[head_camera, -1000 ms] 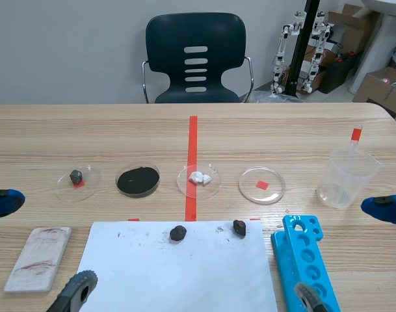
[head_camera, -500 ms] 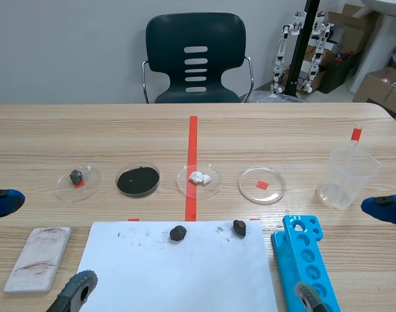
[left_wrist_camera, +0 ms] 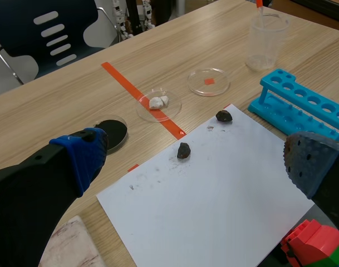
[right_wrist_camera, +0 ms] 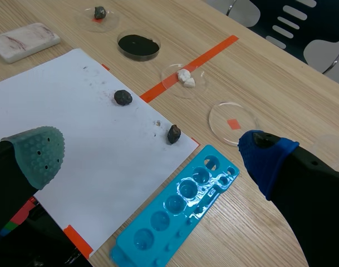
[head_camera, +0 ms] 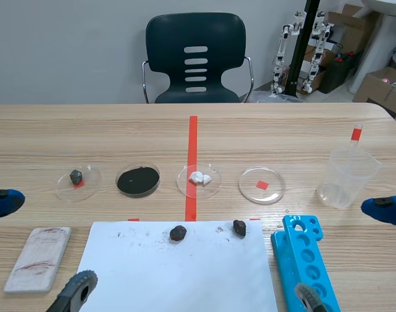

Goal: Return to the home posture

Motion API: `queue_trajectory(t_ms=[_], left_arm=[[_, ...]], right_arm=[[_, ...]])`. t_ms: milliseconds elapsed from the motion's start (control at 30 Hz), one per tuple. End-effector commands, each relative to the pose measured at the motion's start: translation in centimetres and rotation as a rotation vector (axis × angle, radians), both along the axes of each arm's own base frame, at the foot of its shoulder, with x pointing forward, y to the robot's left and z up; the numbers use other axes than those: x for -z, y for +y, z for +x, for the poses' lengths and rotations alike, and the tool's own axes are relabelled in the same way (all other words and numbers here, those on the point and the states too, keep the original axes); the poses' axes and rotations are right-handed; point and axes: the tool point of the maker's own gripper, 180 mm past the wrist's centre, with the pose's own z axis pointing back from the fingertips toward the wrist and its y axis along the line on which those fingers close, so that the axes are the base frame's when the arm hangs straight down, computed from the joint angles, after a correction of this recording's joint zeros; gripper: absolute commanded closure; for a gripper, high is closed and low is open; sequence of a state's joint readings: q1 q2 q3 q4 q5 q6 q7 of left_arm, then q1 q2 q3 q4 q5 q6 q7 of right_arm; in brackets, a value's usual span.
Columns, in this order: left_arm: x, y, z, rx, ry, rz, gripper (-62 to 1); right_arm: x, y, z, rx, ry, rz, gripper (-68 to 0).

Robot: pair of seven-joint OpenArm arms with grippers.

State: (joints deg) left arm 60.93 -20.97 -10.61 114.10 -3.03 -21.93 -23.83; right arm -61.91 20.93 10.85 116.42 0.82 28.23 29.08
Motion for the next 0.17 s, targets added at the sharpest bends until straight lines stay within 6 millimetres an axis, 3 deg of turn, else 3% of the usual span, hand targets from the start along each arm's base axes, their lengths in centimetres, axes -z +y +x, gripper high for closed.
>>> queue_trajectory(t_ms=[0, 133], left_arm=[[-0.78, -0.06, 0.27, 0.000, -0.025, -0.016, -62.3], [-0.78, -0.06, 0.27, 0.000, -0.025, -0.016, -62.3]], right_arm=[[-0.57, -0.04, 0.29, 0.007, -0.021, 0.013, -67.1], [-0.58, -0.04, 0.29, 0.007, -0.021, 0.013, -67.1]])
